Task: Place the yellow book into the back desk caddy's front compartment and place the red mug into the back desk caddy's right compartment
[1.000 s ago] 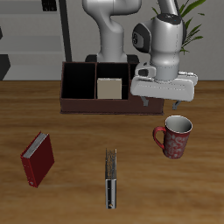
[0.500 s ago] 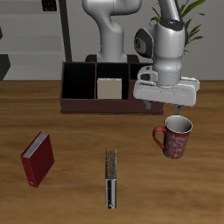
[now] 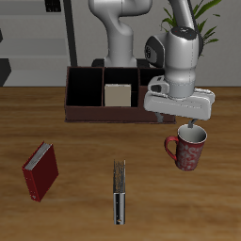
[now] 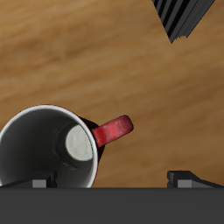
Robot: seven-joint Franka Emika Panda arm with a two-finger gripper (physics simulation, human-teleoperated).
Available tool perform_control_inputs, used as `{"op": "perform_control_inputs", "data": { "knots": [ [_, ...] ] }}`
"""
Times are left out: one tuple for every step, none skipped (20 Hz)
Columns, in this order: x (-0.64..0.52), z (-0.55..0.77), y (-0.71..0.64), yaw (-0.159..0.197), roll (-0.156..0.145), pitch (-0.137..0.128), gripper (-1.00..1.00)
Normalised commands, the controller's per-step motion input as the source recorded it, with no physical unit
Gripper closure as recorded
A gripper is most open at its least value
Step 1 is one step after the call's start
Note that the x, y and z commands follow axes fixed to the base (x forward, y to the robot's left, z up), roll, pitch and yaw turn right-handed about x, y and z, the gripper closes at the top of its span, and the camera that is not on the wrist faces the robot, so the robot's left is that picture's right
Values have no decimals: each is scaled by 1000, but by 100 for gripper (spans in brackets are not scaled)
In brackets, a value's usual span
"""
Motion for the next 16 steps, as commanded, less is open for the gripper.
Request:
{"op": "perform_control_inputs", "data": {
  "knots": [
    [-1, -26, -24, 23, -9, -10, -100],
    [99, -214, -107, -36, -49, 33, -100],
    [52, -167, -71, -33, -11, 30, -100],
    [53, -250, -74, -6, 8, 39, -100],
    [-30, -242, -20, 6, -19, 28, -100],
    [-28, -170, 1, -5, 18, 13, -100],
    [-56, 12, -32, 0, 0, 0, -100],
    [-118, -488, 95, -29, 26, 70, -100],
    [-23, 10, -12, 0, 0, 0, -100],
    [-168, -256, 136, 16, 53, 28, -100],
    [-24, 21, -19, 0, 0, 0, -100],
    [-85, -123, 54, -13, 20, 33, -100],
    [-73, -141, 75, -7, 20, 22, -100],
    [-76, -53, 6, 3, 9, 1, -100],
    [-70, -152, 78, -11, 27, 37, -100],
    [-21, -147, 82, -3, 23, 33, -100]
  ]
}}
